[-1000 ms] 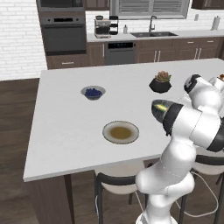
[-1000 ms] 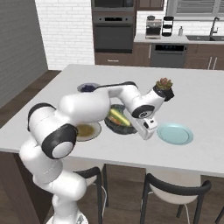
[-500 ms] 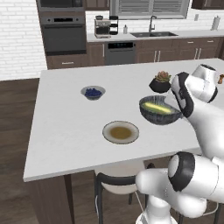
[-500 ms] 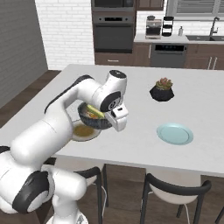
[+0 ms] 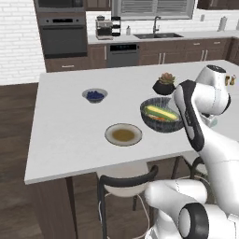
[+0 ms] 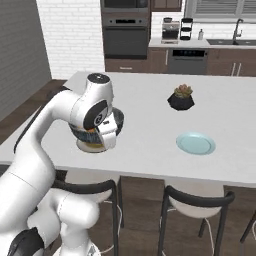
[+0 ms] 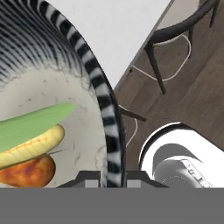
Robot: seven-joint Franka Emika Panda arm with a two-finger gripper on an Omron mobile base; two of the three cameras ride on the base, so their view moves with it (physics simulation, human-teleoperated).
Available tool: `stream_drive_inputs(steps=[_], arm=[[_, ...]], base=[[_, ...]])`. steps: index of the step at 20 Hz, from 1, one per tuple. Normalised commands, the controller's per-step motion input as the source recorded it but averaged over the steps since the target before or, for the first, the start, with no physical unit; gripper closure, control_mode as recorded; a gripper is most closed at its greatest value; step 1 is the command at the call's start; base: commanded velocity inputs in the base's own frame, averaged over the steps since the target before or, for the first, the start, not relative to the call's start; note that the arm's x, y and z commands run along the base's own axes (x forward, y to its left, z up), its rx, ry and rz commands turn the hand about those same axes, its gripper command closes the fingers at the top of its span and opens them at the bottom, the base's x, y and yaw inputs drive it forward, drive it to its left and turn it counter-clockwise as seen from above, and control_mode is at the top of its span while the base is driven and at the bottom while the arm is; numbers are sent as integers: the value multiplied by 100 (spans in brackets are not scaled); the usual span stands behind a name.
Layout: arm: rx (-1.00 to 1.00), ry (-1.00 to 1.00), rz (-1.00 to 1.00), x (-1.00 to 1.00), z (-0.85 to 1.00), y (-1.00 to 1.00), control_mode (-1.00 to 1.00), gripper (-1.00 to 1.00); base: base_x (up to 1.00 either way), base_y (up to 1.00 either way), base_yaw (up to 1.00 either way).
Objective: Pick the chicken drumstick and corn from their plates and place them in the bowl. Then put the bowl in the fridge.
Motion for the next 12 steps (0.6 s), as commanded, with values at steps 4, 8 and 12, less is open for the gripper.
stream_drive_inputs(steps=[4,8,12], arm=[[0,0,0,0,0,0,100,100],[0,0,0,0,0,0,100,100],[0,0,0,0,0,0,100,100]], base=[[-100,-41,-21],[-81,-56,-30],[-32,-62,-58]])
